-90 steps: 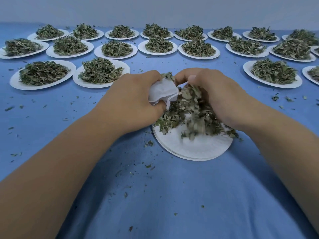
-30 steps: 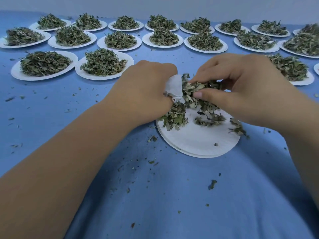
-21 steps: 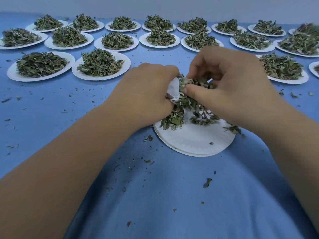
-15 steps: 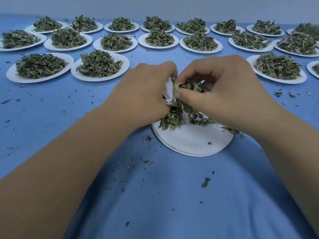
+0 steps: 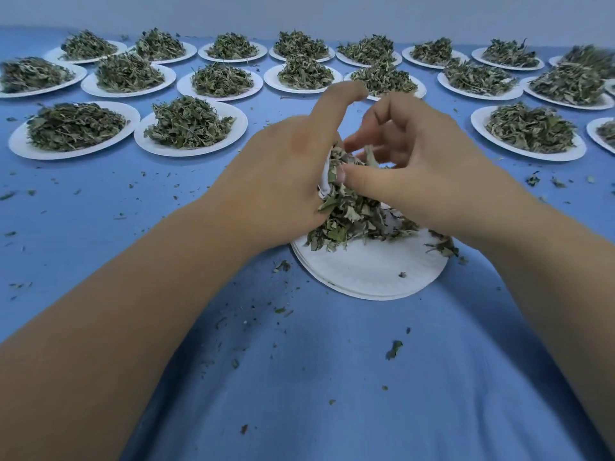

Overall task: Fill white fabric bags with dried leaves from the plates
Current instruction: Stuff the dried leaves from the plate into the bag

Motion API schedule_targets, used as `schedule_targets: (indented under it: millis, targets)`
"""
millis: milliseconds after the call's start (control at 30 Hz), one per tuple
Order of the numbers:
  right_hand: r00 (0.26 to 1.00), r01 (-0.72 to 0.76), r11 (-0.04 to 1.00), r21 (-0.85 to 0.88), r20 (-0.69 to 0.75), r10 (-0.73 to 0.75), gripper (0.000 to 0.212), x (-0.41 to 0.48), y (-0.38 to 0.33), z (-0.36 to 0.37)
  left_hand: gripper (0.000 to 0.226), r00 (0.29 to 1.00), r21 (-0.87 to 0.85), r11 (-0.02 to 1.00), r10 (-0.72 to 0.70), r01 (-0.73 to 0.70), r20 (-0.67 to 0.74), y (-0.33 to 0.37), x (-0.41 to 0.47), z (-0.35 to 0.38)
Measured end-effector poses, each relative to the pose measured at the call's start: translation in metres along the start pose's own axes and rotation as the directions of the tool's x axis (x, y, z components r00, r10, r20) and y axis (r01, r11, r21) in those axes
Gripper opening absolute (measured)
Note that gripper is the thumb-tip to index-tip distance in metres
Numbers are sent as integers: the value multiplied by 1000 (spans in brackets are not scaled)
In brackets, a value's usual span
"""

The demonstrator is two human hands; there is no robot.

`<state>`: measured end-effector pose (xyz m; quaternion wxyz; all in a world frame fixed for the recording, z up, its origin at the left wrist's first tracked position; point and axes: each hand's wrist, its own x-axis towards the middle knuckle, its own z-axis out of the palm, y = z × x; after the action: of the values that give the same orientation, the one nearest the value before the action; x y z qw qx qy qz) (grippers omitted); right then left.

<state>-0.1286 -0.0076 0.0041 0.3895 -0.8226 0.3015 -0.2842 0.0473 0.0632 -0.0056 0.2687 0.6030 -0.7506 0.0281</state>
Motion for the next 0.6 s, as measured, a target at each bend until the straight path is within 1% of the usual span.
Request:
schedule_targets:
  millis: [67, 100, 200, 300, 400, 467, 533, 600]
  targets:
    - [994, -48, 994, 101, 100, 37, 36, 0, 2, 1, 90, 998, 23, 998, 56, -55, -28, 2, 1, -2]
    - [993, -52, 989, 140, 111, 36, 40, 0, 3, 0, 88, 995, 42, 996, 86, -84, -53, 3, 0, -3]
    - [997, -36, 971, 236, 70, 20, 47, 4, 4, -2, 83, 989, 107, 990, 105, -94, -101, 5, 0, -3]
    - [998, -31, 972, 232, 66, 17, 51, 3, 5, -4, 81, 992, 114, 990, 92, -82, -91, 5, -2, -3]
    - [998, -51, 980, 194, 40, 44, 41, 3, 8, -4, 81, 998, 2, 1000, 7, -7, -63, 0, -4, -7]
    - [998, -56, 985, 164, 21, 53, 33, 3, 9, -6, 80, 997, -105, 992, -70, 71, 7, -3, -7, -14]
    - [998, -55, 988, 142, 12, 54, 28, 4, 10, -8, 64, 989, -183, 973, -136, 144, 56, -4, -10, -24]
    - [999, -50, 990, 130, 7, 50, 26, 4, 11, -10, 43, 976, -318, 923, -214, 216, 43, -2, -10, -33]
